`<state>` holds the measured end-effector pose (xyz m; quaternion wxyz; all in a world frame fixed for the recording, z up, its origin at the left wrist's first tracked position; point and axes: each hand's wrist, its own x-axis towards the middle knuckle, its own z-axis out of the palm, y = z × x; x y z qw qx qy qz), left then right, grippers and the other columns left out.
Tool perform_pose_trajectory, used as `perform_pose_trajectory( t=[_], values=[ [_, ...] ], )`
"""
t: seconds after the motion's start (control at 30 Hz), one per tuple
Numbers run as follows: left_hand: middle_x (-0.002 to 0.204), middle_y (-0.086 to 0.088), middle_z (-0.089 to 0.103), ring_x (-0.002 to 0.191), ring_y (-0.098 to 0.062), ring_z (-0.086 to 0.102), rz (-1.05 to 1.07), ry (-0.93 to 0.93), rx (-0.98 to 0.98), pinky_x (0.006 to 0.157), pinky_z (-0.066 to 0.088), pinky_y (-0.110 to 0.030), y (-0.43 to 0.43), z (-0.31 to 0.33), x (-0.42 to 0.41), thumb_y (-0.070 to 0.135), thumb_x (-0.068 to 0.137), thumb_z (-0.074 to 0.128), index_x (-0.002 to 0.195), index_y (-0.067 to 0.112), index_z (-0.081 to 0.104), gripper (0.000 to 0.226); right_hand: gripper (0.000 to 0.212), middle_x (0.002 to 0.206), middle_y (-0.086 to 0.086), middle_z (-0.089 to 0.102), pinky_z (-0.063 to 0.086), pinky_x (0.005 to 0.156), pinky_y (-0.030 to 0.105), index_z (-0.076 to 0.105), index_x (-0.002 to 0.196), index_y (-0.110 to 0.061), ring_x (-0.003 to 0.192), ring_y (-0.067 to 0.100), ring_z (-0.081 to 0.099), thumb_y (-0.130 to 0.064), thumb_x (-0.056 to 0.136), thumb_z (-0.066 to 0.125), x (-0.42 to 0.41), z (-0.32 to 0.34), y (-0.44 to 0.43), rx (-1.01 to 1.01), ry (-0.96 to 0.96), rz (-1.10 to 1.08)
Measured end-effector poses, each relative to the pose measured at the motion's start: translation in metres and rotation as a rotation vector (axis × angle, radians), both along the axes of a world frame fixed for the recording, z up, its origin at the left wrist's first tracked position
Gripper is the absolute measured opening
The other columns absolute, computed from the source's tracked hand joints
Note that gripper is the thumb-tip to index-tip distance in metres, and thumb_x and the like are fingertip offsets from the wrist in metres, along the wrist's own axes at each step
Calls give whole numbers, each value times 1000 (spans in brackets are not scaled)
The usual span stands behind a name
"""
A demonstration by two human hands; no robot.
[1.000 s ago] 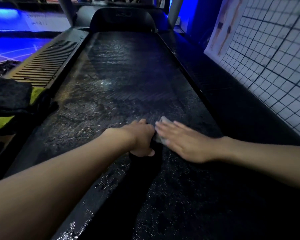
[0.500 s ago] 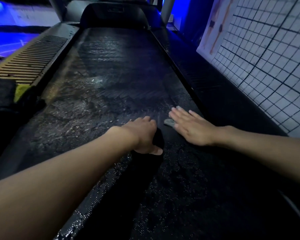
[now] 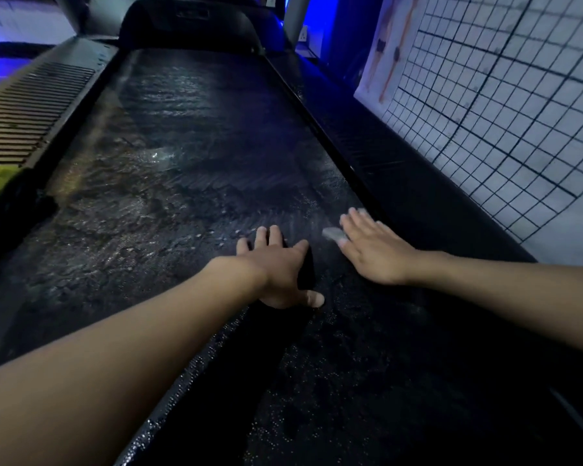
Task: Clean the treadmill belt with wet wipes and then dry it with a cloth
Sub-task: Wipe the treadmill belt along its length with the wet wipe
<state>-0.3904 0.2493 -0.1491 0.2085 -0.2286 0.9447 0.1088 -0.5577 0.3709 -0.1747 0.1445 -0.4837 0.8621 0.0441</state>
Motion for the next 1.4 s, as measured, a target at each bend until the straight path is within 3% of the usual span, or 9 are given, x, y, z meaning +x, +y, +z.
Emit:
perform_pose_trajectory(
  t=[0.2, 0.33, 0.5, 0.8, 0.9, 1.03, 1.17, 1.3, 1.4],
  values=[
    [154, -15, 19, 145, -37, 12, -68, 147, -57, 115, 18, -56, 4, -1, 15, 73, 82, 51, 150, 23, 24, 89, 66, 164, 18, -13, 0, 124, 44, -3, 156, -4, 151, 30, -16, -44, 106, 10, 15, -1, 12, -8, -39, -189],
    [148, -15, 26, 142, -36, 18, -100, 185, -105, 113, 22, -56, 12, -2, 22, 69, 88, 43, 146, 19, 30, 78, 78, 165, 12, -6, -2, 124, 45, 4, 159, -19, 151, 26, -18, -62, 94, -3, 15, -7, 31, -8, -106, -153],
    [146, -15, 29, 139, -37, 22, -112, 152, -78, 112, 24, -57, 13, 3, 21, 64, 91, 44, 142, 20, 35, 68, 57, 162, -3, -21, -13, 121, 33, -7, 157, -20, 147, 11, -26, -41, 106, 7, 34, -3, 40, -81, -43, -9],
    [162, -12, -2, 149, -33, -6, -148, 119, -46, 120, 4, -52, 15, -1, 38, 74, 86, 41, 155, 23, 9, 91, 58, 162, -4, -23, -15, 120, 29, -11, 156, -19, 145, 6, -29, -39, 107, 12, 47, -3, 53, -44, -16, 188],
    [163, -11, -5, 150, -30, -8, -158, 101, -32, 121, 3, -50, 12, 1, 40, 76, 84, 43, 155, 24, 6, 95, 63, 161, -9, -25, -16, 120, 28, -12, 156, -21, 143, 0, -30, -48, 102, 4, 48, 5, 66, -4, -17, 337],
    [163, -9, -1, 150, -29, -4, -148, 94, -21, 121, 5, -49, 14, 6, 37, 73, 84, 47, 155, 22, 11, 95, 58, 161, -5, -24, -16, 120, 32, -16, 153, -25, 145, 6, -30, -46, 103, 5, 42, 6, 40, 15, 34, 171],
    [163, -7, -1, 150, -26, -4, -142, 91, -8, 122, 9, -44, 9, 5, 41, 70, 84, 52, 155, 15, 12, 98, 59, 161, -11, -23, -19, 118, 28, -10, 156, -25, 145, 2, -28, -46, 103, 6, 63, 2, 62, -44, -18, 472],
    [163, -11, -4, 150, -27, -4, -87, 91, 28, 122, 11, -39, 6, 6, 43, 69, 82, 56, 154, 5, 8, 108, 57, 164, -3, -19, -15, 121, 34, -12, 156, -21, 146, 7, -28, -41, 106, 8, 39, 2, 25, 1, 30, 169],
    [162, -13, -5, 150, -30, -8, -46, 72, -8, 122, 7, -44, 5, 4, 48, 73, 80, 55, 154, 10, 8, 108, 65, 162, -5, -23, -17, 120, 31, -13, 154, -23, 145, 8, -30, -54, 99, 1, 66, 0, 33, -53, 31, 349]
  ],
)
